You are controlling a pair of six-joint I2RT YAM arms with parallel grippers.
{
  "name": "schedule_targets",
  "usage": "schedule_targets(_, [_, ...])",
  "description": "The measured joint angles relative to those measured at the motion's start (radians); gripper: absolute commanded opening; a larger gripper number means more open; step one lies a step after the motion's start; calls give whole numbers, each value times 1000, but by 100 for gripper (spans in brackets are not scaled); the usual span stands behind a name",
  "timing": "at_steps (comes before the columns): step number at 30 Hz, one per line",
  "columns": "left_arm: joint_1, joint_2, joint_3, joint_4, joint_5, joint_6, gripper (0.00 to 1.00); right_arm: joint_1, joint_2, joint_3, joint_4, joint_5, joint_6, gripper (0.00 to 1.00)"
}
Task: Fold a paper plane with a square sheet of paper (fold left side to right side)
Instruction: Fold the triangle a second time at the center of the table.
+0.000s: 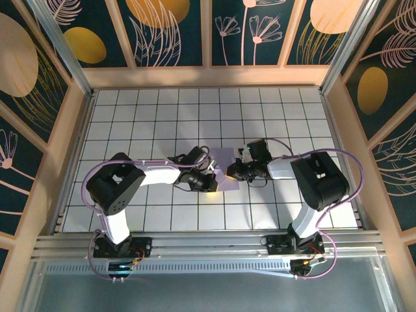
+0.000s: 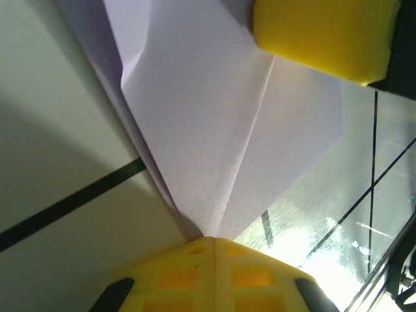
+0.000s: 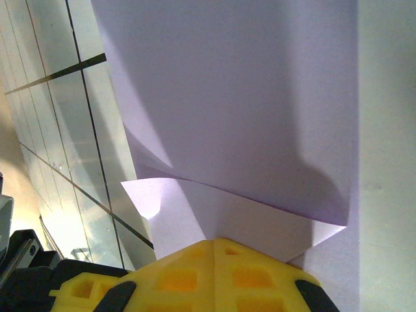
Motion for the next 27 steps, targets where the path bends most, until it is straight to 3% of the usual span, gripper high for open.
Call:
schedule_targets(13, [1, -58, 27, -108, -15, 23, 0, 0, 0, 6, -11, 0, 0, 0])
schedule_targets(27, [4, 112, 199, 3, 32, -26, 0, -1, 1, 6, -12, 2, 0, 0])
